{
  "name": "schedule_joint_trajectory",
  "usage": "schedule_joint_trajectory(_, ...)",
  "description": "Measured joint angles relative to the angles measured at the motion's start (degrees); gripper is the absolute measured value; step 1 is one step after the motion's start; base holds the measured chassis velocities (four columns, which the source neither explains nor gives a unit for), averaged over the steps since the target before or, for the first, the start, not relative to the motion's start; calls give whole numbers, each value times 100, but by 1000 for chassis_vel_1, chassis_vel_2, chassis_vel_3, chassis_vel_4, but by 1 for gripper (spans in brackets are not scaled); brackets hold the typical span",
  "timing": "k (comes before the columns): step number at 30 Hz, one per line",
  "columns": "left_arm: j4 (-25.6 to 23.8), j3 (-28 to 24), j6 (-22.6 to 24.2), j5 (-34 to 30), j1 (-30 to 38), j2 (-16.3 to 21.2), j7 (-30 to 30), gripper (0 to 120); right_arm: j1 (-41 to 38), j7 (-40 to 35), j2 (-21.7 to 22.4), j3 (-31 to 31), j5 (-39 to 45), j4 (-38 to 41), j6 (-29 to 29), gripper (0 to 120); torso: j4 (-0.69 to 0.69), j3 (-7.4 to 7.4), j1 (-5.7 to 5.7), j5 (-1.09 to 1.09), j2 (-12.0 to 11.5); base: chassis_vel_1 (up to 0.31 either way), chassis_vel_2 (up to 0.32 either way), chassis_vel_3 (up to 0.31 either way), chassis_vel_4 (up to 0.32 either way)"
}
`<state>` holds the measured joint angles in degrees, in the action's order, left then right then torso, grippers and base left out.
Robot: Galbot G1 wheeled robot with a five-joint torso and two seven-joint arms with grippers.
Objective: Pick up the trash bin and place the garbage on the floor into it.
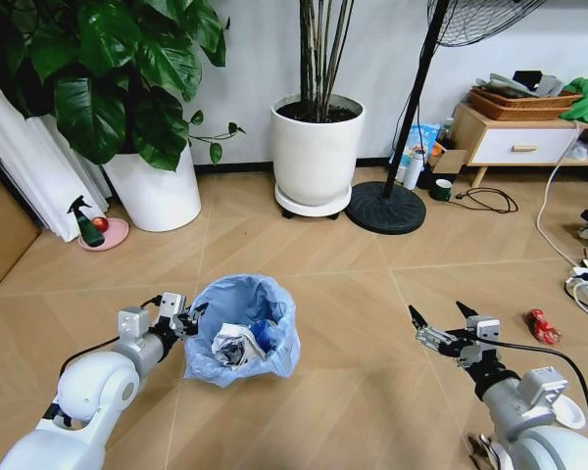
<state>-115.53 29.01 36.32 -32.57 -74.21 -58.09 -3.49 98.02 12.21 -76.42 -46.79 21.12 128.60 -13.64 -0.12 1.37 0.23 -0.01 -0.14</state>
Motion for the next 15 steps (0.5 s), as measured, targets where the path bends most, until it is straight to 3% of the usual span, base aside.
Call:
schedule_joint_trajectory(3,-1,-2,0,4,-10,-2,-4,1,19,4,-17,-7,-18,-6,25,100,0,0,0,-8,0,187,-157,-168,163)
schedule_joint_trajectory(15,-6,-13,-5,11,-17,-6,-13,1,-7,7,-105,-30,-23,-86,62,100,0,-1,-1,-4,0,168,-163,-162,166)
